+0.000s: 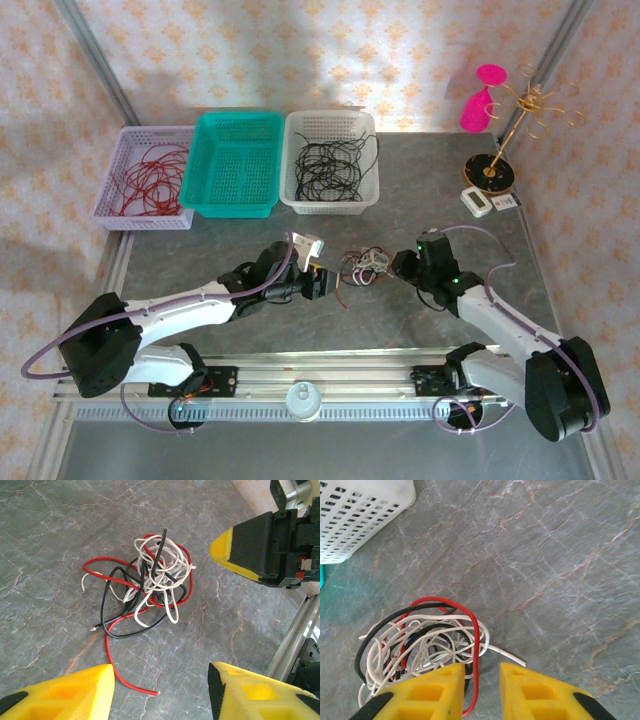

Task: Untangle the cables

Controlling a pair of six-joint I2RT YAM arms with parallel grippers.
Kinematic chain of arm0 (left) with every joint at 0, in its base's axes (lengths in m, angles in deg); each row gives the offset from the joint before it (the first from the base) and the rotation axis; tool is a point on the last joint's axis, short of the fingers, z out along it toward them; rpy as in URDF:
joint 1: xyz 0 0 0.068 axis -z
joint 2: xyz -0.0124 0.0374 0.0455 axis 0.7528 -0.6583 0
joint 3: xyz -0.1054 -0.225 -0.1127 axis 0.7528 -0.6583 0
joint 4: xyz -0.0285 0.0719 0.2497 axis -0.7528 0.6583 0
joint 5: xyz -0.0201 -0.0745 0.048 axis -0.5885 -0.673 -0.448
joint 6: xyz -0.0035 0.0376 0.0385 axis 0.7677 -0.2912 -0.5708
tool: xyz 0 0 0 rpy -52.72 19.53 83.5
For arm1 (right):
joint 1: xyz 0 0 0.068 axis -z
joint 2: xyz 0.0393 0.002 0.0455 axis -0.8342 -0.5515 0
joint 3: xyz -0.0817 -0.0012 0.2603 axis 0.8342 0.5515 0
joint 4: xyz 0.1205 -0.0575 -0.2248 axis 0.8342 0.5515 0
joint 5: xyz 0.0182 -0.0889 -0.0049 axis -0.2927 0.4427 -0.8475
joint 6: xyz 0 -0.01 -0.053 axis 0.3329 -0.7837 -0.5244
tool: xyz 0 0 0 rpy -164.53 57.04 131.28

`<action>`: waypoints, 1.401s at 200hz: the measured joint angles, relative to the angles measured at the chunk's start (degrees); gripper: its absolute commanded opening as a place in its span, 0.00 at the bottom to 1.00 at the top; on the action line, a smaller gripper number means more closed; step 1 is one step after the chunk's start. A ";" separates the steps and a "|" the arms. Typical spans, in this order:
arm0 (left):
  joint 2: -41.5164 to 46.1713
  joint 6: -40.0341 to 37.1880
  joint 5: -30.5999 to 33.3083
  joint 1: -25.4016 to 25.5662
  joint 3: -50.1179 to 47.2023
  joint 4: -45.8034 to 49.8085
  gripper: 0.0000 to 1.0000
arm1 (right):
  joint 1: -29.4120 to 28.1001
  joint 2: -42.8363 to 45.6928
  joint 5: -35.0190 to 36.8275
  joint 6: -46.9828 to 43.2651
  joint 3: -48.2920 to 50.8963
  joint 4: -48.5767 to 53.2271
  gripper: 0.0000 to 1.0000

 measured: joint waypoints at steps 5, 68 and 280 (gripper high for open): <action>0.00 0.00 0.00 -0.02 0.00 -0.02 0.53 | 0.02 -0.31 -0.44 -0.07 0.00 -0.52 0.29; 0.76 0.02 0.07 0.00 -0.07 0.00 0.53 | 0.35 -6.73 -2.49 -0.35 0.00 -5.57 0.26; 8.00 -3.17 1.99 -0.02 3.80 5.16 0.72 | -2.73 0.85 -1.75 -13.97 -17.90 6.36 0.00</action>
